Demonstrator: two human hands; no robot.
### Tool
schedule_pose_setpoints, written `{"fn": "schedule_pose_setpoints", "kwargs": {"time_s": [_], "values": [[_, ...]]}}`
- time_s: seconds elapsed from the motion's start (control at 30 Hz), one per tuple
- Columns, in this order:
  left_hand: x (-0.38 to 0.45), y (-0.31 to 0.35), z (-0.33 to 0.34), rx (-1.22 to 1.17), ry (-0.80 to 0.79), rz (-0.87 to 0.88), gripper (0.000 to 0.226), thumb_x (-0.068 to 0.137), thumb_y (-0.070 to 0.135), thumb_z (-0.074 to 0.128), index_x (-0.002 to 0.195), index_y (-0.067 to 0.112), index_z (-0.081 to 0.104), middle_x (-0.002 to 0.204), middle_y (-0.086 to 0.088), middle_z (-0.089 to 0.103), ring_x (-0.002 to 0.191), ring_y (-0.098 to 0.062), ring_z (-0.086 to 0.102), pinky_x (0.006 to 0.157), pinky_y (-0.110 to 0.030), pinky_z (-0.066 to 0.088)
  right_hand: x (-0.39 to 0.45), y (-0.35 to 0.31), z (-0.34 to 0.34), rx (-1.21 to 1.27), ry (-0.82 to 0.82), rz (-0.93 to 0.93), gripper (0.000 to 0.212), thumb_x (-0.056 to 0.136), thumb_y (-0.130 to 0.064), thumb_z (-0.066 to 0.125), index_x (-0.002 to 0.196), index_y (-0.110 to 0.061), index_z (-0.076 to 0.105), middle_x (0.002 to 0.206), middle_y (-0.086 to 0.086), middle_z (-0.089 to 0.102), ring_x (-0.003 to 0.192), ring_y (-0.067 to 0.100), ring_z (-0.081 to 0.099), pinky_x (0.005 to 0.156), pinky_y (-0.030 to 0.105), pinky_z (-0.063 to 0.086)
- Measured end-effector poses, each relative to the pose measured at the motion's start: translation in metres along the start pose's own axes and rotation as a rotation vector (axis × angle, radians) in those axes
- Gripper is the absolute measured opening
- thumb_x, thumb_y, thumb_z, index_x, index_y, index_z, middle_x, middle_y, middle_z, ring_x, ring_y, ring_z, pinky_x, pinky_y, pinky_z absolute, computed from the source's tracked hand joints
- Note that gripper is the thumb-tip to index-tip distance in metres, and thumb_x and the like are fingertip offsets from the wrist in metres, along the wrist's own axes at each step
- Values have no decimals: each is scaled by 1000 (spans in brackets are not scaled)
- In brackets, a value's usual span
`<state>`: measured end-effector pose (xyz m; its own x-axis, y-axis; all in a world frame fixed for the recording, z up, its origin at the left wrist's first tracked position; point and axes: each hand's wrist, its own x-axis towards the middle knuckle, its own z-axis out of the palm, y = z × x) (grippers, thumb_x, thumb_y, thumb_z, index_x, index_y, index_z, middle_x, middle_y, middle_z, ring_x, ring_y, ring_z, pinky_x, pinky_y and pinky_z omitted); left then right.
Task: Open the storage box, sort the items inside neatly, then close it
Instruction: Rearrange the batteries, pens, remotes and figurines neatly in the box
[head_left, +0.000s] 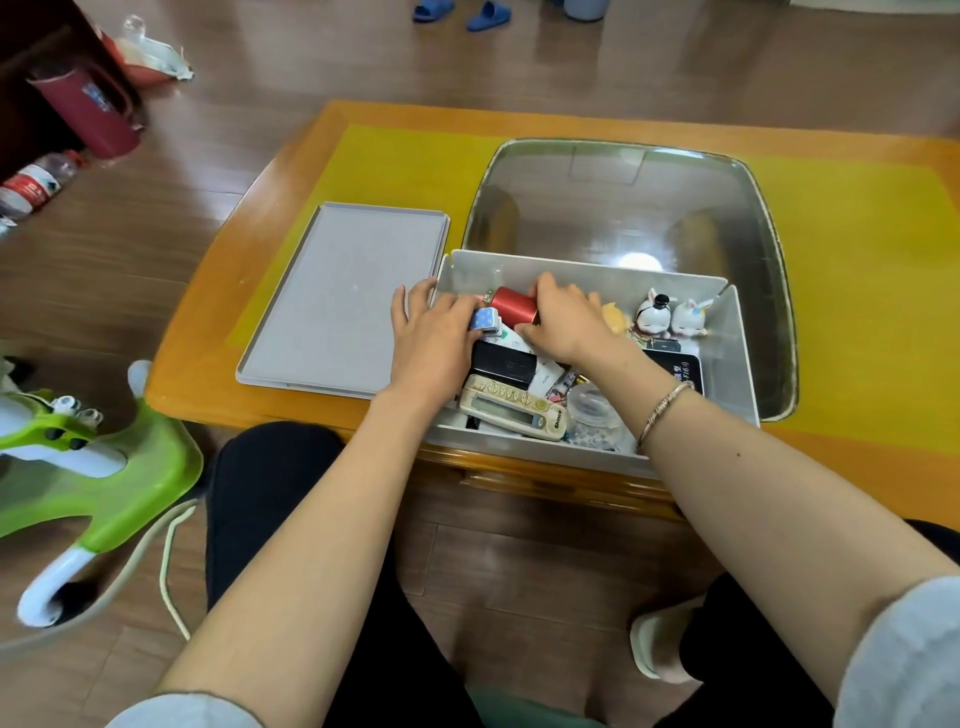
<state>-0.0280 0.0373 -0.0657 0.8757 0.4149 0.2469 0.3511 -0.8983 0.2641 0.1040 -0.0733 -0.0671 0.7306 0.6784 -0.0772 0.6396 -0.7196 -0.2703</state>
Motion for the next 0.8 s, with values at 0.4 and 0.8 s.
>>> {"fn": "schedule_pose_setpoints", "kwargs": {"time_s": [0.4, 0.8], "values": [[-22, 4, -9, -53, 27, 200, 24, 86, 11, 65, 110, 14, 65, 114, -8, 65, 130, -37, 38, 105, -46, 23, -55, 30, -9, 660, 348, 30, 62, 87, -18, 65, 140, -18, 32, 135, 5, 42, 112, 10, 43, 96, 21, 35], [16, 41, -6, -261, -233, 227, 37, 92, 22, 47, 129, 19, 54, 131, -1, 54, 123, -19, 45, 98, -33, 34, -71, 70, -11, 792, 406, 118, 53, 86, -20, 67, 132, -17, 41, 123, -5, 45, 113, 10, 49, 91, 15, 41]]}}
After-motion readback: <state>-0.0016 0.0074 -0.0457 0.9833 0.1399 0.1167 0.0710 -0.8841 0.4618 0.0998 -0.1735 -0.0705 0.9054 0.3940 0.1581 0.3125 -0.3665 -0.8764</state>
